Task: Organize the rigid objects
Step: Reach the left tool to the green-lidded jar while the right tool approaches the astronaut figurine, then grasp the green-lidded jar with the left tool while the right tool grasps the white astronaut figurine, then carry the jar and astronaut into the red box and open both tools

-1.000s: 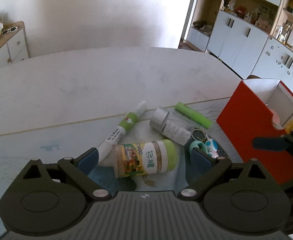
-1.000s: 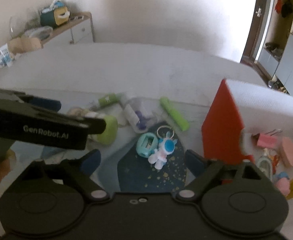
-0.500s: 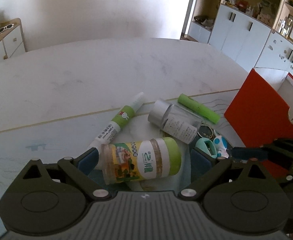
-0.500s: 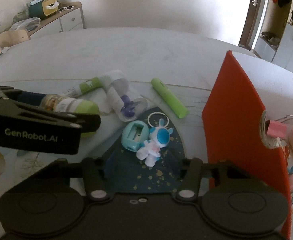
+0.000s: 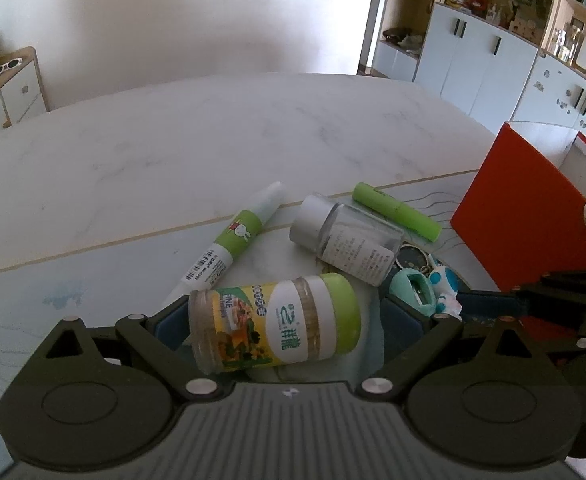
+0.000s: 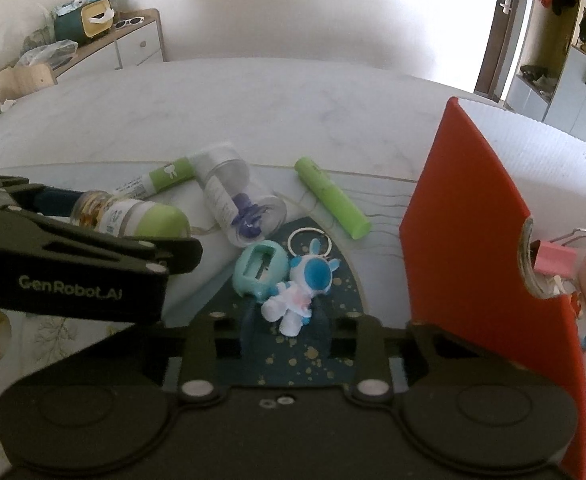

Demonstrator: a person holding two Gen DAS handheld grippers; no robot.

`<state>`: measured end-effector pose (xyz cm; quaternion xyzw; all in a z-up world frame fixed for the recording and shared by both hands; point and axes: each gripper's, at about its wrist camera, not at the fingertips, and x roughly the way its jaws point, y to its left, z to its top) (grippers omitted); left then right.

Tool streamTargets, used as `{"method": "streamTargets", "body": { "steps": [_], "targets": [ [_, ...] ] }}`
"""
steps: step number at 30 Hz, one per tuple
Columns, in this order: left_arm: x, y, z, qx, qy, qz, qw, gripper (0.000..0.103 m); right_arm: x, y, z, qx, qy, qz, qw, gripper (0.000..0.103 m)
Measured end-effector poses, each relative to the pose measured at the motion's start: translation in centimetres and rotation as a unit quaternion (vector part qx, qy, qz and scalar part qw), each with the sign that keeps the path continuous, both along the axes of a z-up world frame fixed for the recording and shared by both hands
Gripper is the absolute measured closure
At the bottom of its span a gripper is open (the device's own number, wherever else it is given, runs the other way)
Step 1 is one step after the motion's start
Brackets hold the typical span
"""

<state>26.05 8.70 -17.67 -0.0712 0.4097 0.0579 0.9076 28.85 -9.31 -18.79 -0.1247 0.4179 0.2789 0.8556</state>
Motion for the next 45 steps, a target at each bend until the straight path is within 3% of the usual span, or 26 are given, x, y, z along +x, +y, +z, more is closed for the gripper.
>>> {"method": "streamTargets", "body": {
  "steps": [2,5,25,36,45],
  "targets": [
    [0.1,0.0,0.0,-0.001,-0.001,0.001,1.0,0.005,-0.1,-0.1,0.1,0.001,-0.001,0.0,1.0,0.078],
    [0.0,0.0,0.0,0.004,-0.002,0.007,1.0,0.018,-0.1,-0.2,0.1,0.003,-0.003,-0.002,1.0,0.078],
    [-2.9,0.3,1.4,-0.021,0.014,0.0,0.9997,0.019,-3.8,-3.8,4.4,0.065,0.027,-0.032,0.997,0.081],
    [-6.4,-1.4,5.5,-0.02,-0.012,-0.037,0.999,0.019,-6.0,-7.1,8.8,0.111,0.012,-0.025,0.993,0.081],
    [-7.0,-3.4,9.9,-0.019,-0.031,-0.063,0.9974,0.019,-6.7,-10.5,12.9,0.152,-0.017,-0.024,0.988,0.081]
  ]
}}
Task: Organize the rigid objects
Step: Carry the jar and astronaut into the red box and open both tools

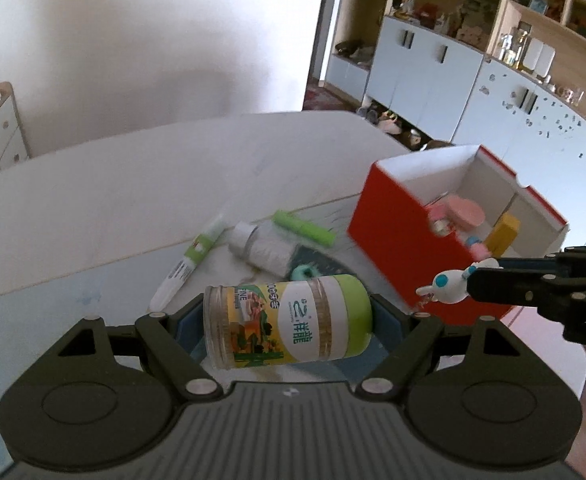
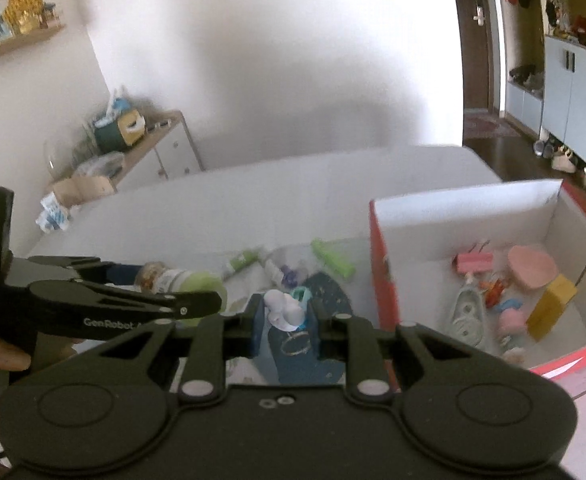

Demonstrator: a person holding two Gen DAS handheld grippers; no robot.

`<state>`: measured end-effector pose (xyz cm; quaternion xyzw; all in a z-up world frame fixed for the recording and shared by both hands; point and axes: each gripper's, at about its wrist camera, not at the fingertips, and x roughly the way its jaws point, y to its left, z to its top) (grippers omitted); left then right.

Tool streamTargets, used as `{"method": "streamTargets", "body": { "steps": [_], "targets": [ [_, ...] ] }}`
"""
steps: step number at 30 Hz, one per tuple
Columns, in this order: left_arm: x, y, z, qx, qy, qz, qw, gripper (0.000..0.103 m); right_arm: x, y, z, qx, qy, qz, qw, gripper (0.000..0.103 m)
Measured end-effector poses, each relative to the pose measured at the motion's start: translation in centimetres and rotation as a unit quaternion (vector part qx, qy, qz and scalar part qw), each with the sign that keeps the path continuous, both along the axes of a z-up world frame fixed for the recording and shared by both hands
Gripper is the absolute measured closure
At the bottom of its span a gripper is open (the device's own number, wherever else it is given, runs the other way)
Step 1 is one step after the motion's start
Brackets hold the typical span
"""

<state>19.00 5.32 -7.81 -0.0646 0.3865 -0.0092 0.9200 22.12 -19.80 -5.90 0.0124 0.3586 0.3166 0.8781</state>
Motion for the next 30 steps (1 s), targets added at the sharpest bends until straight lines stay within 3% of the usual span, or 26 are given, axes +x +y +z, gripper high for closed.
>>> {"method": "streamTargets", "body": {
  "steps": [8,15,30],
  "targets": [
    [1.6,-3.8,2.9,0.0,-0.026,-0.02,0.9995,0.019,1.4,-4.0,2.5,0.01,-0.036,-0.02,0.999,0.081],
    [4.0,-8.4,4.2,0.005,-0.039,-0.041,0.9984,0.019,3.5,-7.9,2.6,-0.002,-0.042,-0.039,0.998,0.081],
    [11.0,-17.8,2.2,0.038,-0.014,-0.064,0.9971,0.019,7.9,-16.4,-0.7,-0.05,-0.025,-0.076,0.995,0.081]
  ]
}}
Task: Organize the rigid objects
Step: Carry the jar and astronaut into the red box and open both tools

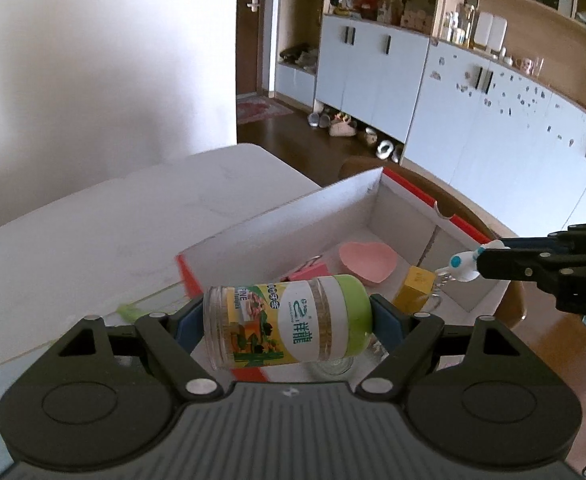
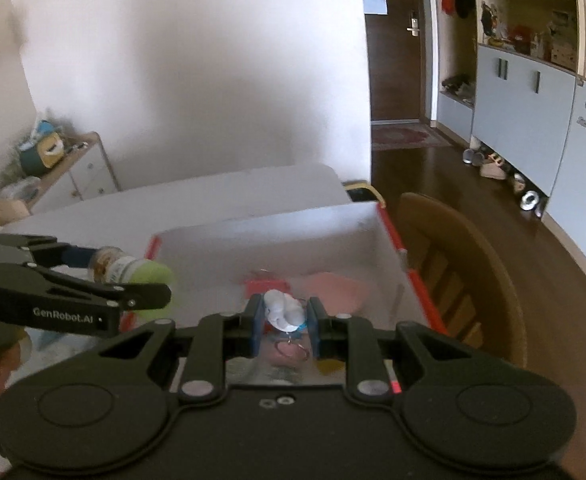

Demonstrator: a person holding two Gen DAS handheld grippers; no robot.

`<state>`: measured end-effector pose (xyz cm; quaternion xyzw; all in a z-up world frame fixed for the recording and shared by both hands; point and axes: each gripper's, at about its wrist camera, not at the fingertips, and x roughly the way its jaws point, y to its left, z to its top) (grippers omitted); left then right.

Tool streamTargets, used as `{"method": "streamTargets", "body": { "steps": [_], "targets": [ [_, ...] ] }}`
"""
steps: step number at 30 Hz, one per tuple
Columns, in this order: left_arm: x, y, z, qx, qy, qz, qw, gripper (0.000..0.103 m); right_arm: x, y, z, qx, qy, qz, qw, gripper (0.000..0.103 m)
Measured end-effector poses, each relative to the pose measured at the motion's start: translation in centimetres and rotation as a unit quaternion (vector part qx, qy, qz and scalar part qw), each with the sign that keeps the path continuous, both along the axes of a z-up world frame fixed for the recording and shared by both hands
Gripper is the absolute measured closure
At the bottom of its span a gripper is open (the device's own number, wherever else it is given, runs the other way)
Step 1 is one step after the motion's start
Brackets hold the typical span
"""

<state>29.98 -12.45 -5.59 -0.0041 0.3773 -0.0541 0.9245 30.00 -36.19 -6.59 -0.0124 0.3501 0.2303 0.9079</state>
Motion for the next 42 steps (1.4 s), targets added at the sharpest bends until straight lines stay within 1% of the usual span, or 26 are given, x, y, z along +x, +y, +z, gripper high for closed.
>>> {"method": "streamTargets", "body": {
  "steps": [7,11,16,22,27,30,32,34,35,40,42],
  "targets": [
    [3.1,-3.1,-2.2,0.004,0.026,-0.003,0.9997,0.019,1.7,-1.4,-2.6,-0.03,0.016,0.005,0.999,0.081],
    [5.3,-4.4,-3.4,0.006,0.043,-0.003,0.999,0.019,2.3,-1.4,-4.0,-0.045,0.028,0.017,0.998,0.081],
    [7.7,-5.6,-4.8,0.014,0.054,-0.006,0.9984,0.019,3.0,-0.9,-5.3,-0.067,0.035,0.04,0.996,0.081],
    [10.0,-6.9,-6.7,0.008,0.083,-0.007,0.9965,0.019,4.1,-0.6,-6.6,-0.084,0.054,0.049,0.994,0.081],
    [11.2,-7.7,-7.8,0.013,0.097,-0.009,0.9952,0.019,4.3,0.0,-7.0,-0.095,0.051,0.066,0.992,0.082],
    [11.5,-7.9,-8.4,0.022,0.105,-0.012,0.9942,0.019,4.0,0.4,-7.0,-0.11,0.043,0.075,0.99,0.081],
    [11.6,-8.0,-8.7,0.025,0.108,-0.012,0.9937,0.019,4.3,0.5,-7.1,-0.108,0.048,0.078,0.99,0.081],
    [11.8,-7.7,-8.7,0.017,0.115,-0.007,0.9932,0.019,4.4,0.4,-7.1,-0.108,0.05,0.079,0.99,0.08],
    [11.9,-7.7,-8.8,0.014,0.119,-0.005,0.9928,0.019,4.4,0.4,-7.1,-0.107,0.048,0.079,0.99,0.078],
    [12.0,-7.3,-9.1,0.006,0.127,0.003,0.9919,0.019,4.7,-0.2,-7.0,-0.103,0.05,0.073,0.991,0.074],
    [12.0,-7.1,-9.1,0.0,0.131,0.007,0.9914,0.019,4.9,-0.5,-6.9,-0.099,0.052,0.072,0.991,0.07]
  ]
}}
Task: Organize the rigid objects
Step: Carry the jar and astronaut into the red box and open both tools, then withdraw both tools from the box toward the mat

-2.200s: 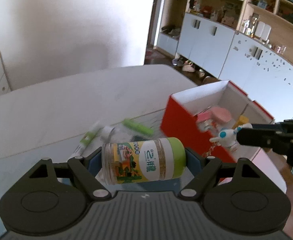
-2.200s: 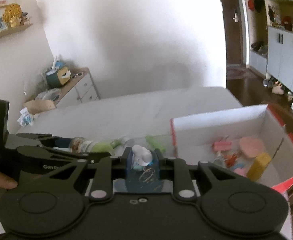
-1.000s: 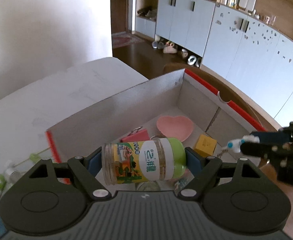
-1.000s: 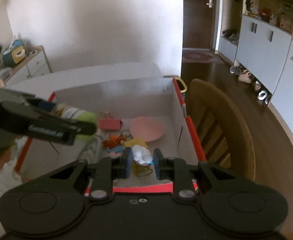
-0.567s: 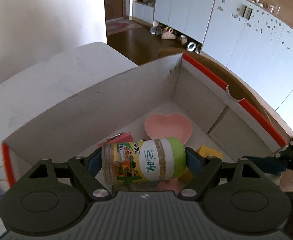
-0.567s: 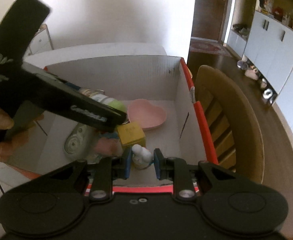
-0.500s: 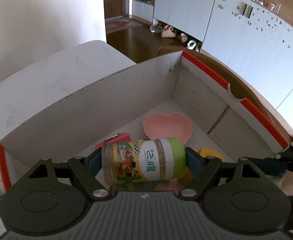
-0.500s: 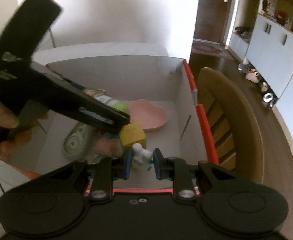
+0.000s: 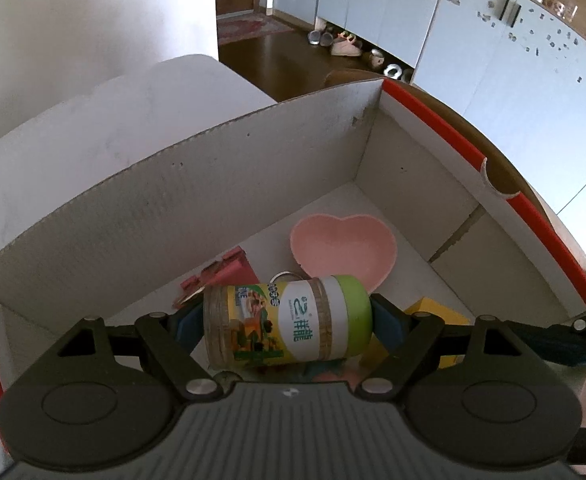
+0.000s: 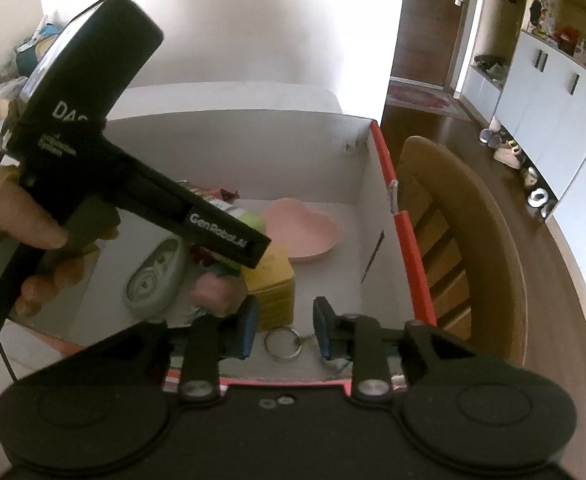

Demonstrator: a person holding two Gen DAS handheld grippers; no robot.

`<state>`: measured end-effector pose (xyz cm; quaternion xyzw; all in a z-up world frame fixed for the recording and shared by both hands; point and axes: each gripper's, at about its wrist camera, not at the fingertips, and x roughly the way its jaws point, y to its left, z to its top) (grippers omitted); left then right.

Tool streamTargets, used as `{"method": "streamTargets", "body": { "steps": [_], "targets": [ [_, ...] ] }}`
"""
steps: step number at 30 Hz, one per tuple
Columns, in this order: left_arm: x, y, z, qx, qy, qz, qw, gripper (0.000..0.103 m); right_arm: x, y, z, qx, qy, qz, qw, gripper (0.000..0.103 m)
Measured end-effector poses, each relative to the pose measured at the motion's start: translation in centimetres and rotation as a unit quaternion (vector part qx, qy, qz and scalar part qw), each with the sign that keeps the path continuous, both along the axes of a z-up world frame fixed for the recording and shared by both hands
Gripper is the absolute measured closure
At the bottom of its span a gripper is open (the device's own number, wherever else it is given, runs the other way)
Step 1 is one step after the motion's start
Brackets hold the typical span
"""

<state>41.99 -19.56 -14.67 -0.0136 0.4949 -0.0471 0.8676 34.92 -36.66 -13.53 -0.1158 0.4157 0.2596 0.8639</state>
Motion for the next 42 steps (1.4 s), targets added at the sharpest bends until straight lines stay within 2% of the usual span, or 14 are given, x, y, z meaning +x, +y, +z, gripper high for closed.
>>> {"method": "streamTargets", "body": {
  "steps": [8,20,34,42],
  "targets": [
    [-0.9,0.7,0.6,-0.013,-0.004,0.002,0.9999,0.019,-0.2,-0.3,0.5,0.017,0.015,-0.006,1.0,0.06],
    [-4.5,2.2,3.8,-0.024,-0.057,0.0,0.9981,0.019,-1.7,0.1,2.4,0.044,0.005,-0.019,0.999,0.041],
    [-10.4,6.3,7.8,-0.034,-0.109,-0.01,0.9934,0.019,-4.7,2.7,5.7,0.076,-0.019,-0.023,0.997,0.032],
    [-14.0,9.8,9.4,-0.034,-0.134,-0.012,0.9903,0.019,-7.2,5.3,7.0,0.096,-0.035,-0.03,0.994,0.014]
  ]
}}
